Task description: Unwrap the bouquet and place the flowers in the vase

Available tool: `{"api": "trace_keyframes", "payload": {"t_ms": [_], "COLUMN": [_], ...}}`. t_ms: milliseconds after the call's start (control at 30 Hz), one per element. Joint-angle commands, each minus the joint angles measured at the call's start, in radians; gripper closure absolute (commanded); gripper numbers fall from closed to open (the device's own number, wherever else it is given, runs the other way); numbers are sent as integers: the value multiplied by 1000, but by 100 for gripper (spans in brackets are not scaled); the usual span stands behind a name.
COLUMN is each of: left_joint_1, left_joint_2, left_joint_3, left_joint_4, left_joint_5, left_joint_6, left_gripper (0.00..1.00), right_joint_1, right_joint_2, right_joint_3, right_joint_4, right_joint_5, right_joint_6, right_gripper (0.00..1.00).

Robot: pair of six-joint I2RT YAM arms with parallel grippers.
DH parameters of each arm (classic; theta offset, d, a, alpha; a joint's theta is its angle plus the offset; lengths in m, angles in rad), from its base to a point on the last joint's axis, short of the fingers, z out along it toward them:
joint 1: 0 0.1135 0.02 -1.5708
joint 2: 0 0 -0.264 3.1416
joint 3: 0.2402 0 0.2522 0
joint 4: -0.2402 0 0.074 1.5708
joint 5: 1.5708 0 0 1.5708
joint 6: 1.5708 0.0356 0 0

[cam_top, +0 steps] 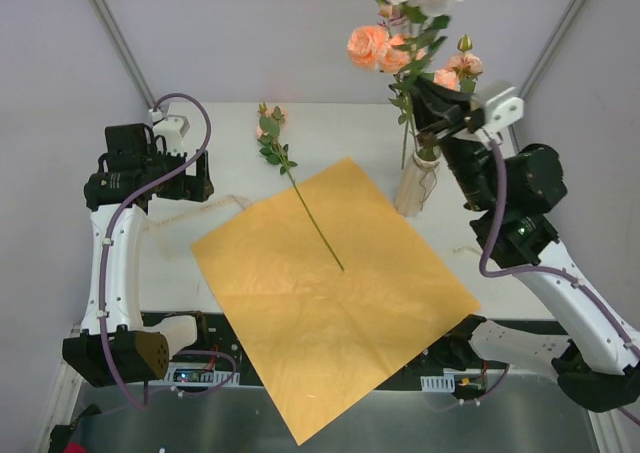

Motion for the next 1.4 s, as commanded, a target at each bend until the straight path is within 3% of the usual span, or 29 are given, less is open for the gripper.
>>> {"api": "trace_keyframes", "payload": {"t_ms": [0, 133, 400, 767, 1367], "left_joint_1": [-1, -2, -1, -1, -2], "left_joint_2": [2, -1, 15, 28, 5], "left_joint_3": [4, 4, 8, 10, -16], "left_joint_4": [-17, -17, -16, -17, -23], "left_joint_5": [59, 96, 141, 165, 182], "left_joint_6": [2, 16, 43, 73, 117], "left_gripper": [1, 1, 1, 1, 1], "right_joint_1": [-160, -319, -491, -525, -527], "right_joint_2": [-51, -50, 27, 138, 167], "right_joint_3": [-50, -77, -128, -183, -346], "right_joint_4": [257, 323, 402, 489, 557], "right_joint_5": [60, 101, 164, 239, 265], "right_joint_6": [86, 146, 261, 264, 250], "right_gripper": [99, 99, 99, 99, 99]}}
